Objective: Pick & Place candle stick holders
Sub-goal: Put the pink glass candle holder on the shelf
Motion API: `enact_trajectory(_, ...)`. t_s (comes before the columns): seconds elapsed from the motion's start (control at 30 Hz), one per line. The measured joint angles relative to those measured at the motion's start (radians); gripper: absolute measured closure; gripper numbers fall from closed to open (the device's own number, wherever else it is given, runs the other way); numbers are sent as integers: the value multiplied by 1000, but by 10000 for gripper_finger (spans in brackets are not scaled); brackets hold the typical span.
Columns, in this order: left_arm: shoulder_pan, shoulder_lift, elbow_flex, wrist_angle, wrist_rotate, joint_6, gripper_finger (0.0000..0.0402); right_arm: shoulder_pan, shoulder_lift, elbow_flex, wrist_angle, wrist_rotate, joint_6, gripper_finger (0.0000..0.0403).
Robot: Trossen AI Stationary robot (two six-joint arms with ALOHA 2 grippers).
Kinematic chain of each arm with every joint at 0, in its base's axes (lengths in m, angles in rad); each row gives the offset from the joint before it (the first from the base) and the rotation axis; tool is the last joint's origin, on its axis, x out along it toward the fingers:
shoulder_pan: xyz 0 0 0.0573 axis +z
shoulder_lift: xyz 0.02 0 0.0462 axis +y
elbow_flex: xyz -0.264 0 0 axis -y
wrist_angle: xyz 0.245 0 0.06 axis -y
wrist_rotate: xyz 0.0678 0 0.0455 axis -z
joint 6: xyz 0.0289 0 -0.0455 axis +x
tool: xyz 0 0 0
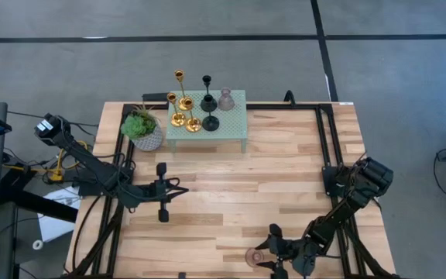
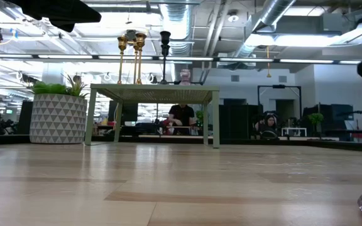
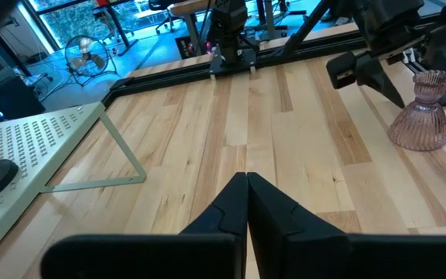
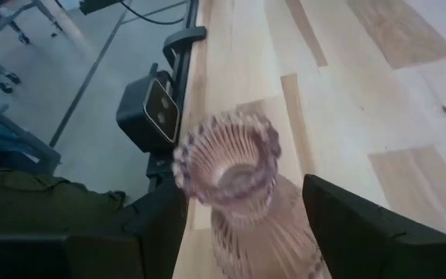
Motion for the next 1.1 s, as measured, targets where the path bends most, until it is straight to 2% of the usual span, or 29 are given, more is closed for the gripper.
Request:
enact_trajectory(0.33, 0, 0, 0, 0, 0, 0, 394, -24, 0, 0, 39, -63, -8, 192)
enact_trajectory(0.7, 0, 0, 0, 0, 0, 0, 393, -27, 0, 0, 51, -73, -11, 318)
enact_trajectory(1.1, 0, 0, 0, 0, 0, -19, 393, -27, 0, 0, 47, -45, -37, 319)
